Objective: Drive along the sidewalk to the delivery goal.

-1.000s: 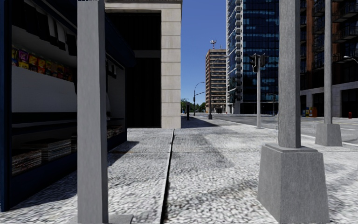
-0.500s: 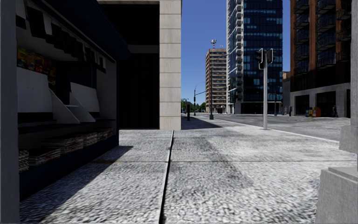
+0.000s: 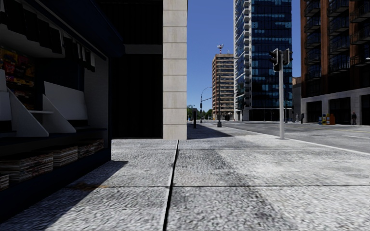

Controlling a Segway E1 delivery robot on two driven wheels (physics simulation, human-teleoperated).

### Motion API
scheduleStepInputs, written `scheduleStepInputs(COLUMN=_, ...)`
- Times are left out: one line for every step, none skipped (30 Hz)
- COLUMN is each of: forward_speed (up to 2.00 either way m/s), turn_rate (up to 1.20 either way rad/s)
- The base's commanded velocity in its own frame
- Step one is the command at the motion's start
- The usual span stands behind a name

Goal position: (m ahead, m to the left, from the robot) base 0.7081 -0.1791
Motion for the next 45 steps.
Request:
scheduleStepInputs(forward_speed=1.32, turn_rate=0.0)
scheduleStepInputs(forward_speed=1.32, turn_rate=0.0)
scheduleStepInputs(forward_speed=1.32, turn_rate=0.0)
scheduleStepInputs(forward_speed=1.32, turn_rate=0.0)
scheduleStepInputs(forward_speed=1.32, turn_rate=0.0)
scheduleStepInputs(forward_speed=1.32, turn_rate=0.0)
scheduleStepInputs(forward_speed=1.32, turn_rate=0.0)
scheduleStepInputs(forward_speed=1.32, turn_rate=0.0)
scheduleStepInputs(forward_speed=1.32, turn_rate=0.0)
scheduleStepInputs(forward_speed=1.32, turn_rate=0.0)
scheduleStepInputs(forward_speed=1.32, turn_rate=0.0)
scheduleStepInputs(forward_speed=1.32, turn_rate=0.0)
scheduleStepInputs(forward_speed=1.32, turn_rate=0.0)
scheduleStepInputs(forward_speed=1.32, turn_rate=0.0)
scheduleStepInputs(forward_speed=1.32, turn_rate=0.0)
scheduleStepInputs(forward_speed=1.32, turn_rate=0.0)
scheduleStepInputs(forward_speed=1.32, turn_rate=0.0)
scheduleStepInputs(forward_speed=1.32, turn_rate=0.0)
scheduleStepInputs(forward_speed=1.32, turn_rate=0.0)
scheduleStepInputs(forward_speed=1.26, turn_rate=0.0)
scheduleStepInputs(forward_speed=1.13, turn_rate=0.0)
scheduleStepInputs(forward_speed=1.13, turn_rate=0.0)
scheduleStepInputs(forward_speed=0.95, turn_rate=0.0)
scheduleStepInputs(forward_speed=0.0, turn_rate=0.0)
scheduleStepInputs(forward_speed=0.0, turn_rate=0.0)
scheduleStepInputs(forward_speed=0.0, turn_rate=0.0)
scheduleStepInputs(forward_speed=0.0, turn_rate=0.0)
scheduleStepInputs(forward_speed=0.0, turn_rate=0.0)
scheduleStepInputs(forward_speed=0.0, turn_rate=0.0)
scheduleStepInputs(forward_speed=0.0, turn_rate=0.0)
scheduleStepInputs(forward_speed=0.0, turn_rate=0.0)
scheduleStepInputs(forward_speed=0.0, turn_rate=0.0)
scheduleStepInputs(forward_speed=0.0, turn_rate=0.0)
scheduleStepInputs(forward_speed=0.0, turn_rate=0.0)
scheduleStepInputs(forward_speed=0.0, turn_rate=0.0)
scheduleStepInputs(forward_speed=0.0, turn_rate=0.0)
scheduleStepInputs(forward_speed=0.0, turn_rate=0.0)
scheduleStepInputs(forward_speed=0.0, turn_rate=0.0)
scheduleStepInputs(forward_speed=0.0, turn_rate=0.0)
scheduleStepInputs(forward_speed=0.0, turn_rate=0.0)
scheduleStepInputs(forward_speed=0.0, turn_rate=0.0)
scheduleStepInputs(forward_speed=0.0, turn_rate=0.0)
scheduleStepInputs(forward_speed=0.0, turn_rate=0.0)
scheduleStepInputs(forward_speed=0.0, turn_rate=0.0)
scheduleStepInputs(forward_speed=0.0, turn_rate=0.0)
